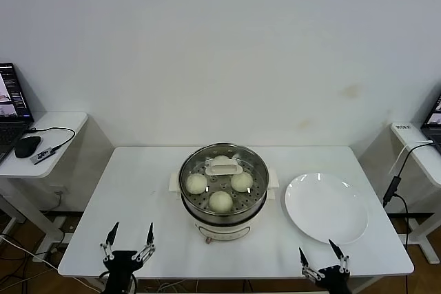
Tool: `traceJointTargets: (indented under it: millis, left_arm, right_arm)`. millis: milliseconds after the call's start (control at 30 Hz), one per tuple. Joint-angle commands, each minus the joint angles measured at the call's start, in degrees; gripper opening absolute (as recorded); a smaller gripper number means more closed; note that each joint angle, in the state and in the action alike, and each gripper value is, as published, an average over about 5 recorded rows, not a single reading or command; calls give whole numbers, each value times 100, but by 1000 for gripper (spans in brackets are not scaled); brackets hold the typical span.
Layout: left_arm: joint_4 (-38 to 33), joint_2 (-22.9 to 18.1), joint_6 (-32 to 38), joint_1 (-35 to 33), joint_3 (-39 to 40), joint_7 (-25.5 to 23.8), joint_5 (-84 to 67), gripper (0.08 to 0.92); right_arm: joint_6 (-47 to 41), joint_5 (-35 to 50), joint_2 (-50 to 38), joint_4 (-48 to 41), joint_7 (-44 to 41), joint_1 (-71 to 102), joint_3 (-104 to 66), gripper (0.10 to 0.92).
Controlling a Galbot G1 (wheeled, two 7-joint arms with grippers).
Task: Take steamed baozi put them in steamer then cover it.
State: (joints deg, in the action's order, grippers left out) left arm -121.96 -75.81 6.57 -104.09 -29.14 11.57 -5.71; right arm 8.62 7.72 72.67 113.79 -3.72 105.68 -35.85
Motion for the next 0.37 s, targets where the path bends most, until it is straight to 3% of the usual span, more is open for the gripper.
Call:
traceJointTargets:
  millis: [33,367]
  left_arm:
    - [143,-131,395,-447,-153,156,-791,823]
    - [158,-147,379,-430,-149,158,-677,823]
  right_arm:
    - [-332,204,-308,460,311,309,163,823]
    - [-309,122,-267,498,339,320,211,823]
